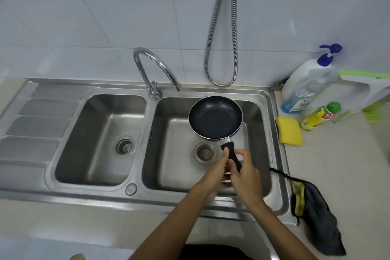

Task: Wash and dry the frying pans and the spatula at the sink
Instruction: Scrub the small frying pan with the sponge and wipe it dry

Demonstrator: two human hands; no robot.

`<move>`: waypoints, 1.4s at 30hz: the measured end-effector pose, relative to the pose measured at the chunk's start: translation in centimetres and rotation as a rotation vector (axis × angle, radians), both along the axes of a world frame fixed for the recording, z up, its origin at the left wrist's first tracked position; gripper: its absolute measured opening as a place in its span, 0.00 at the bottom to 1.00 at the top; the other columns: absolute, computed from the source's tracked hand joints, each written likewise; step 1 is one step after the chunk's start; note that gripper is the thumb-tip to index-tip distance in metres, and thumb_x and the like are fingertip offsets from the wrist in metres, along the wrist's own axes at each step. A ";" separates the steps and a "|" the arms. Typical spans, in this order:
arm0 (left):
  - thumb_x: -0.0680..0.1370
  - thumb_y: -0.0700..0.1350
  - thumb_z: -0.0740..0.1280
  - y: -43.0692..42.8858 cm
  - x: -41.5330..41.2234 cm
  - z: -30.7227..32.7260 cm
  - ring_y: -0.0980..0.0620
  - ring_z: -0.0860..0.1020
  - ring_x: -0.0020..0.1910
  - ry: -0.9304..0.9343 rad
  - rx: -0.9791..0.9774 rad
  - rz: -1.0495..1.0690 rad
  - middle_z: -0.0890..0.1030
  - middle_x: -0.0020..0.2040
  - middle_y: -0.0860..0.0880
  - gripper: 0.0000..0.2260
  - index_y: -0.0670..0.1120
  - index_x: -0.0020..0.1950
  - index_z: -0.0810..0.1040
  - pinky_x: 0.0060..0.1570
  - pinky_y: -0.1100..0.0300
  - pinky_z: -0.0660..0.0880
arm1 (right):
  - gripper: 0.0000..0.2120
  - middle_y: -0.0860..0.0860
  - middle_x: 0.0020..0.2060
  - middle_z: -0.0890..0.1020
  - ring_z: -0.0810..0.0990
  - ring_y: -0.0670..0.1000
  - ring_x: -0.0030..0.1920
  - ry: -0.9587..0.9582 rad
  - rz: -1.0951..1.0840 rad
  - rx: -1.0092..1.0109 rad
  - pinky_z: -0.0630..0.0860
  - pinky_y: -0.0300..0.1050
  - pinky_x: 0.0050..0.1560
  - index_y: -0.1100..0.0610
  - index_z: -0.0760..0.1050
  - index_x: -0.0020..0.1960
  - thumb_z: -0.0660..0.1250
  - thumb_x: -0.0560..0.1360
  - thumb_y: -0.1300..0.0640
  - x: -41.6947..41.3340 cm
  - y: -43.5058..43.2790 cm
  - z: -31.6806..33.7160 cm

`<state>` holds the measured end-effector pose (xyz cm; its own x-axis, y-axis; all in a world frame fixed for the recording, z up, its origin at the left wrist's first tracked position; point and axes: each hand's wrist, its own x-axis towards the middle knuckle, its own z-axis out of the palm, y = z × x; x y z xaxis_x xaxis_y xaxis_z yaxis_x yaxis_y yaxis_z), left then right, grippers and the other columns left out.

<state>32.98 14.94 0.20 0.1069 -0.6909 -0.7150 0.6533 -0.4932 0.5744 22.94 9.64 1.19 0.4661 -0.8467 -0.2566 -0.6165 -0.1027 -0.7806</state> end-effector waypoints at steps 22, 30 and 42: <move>0.81 0.39 0.68 -0.1 -4.6 -0.9 0.61 0.64 0.21 -0.017 0.026 0.288 0.83 0.42 0.48 0.09 0.46 0.51 0.68 0.18 0.69 0.62 | 0.30 0.49 0.80 0.61 0.62 0.60 0.77 0.483 0.303 -0.581 0.69 0.59 0.70 0.47 0.64 0.79 0.59 0.79 0.38 -25.3 -6.1 -3.1; 0.81 0.47 0.70 1.1 -6.9 1.2 0.56 0.62 0.22 -0.302 0.048 0.088 0.66 0.28 0.50 0.15 0.46 0.43 0.65 0.21 0.65 0.58 | 0.40 0.44 0.74 0.71 0.78 0.52 0.67 0.063 0.256 -0.395 0.72 0.35 0.65 0.43 0.68 0.75 0.71 0.72 0.73 -24.8 -5.3 -2.9; 0.82 0.48 0.66 4.9 -5.0 6.7 0.52 0.66 0.22 -0.624 0.008 -0.185 0.69 0.26 0.50 0.11 0.40 0.50 0.73 0.22 0.60 0.65 | 0.28 0.52 0.83 0.48 0.44 0.53 0.82 0.118 0.680 -0.427 0.48 0.54 0.81 0.57 0.47 0.83 0.46 0.86 0.47 0.9 -5.7 4.8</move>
<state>28.02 19.88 6.87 0.3835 -0.7328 -0.5621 0.1022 -0.5712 0.8144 23.84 3.98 6.02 0.9040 -0.4239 -0.0552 -0.3879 -0.7591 -0.5228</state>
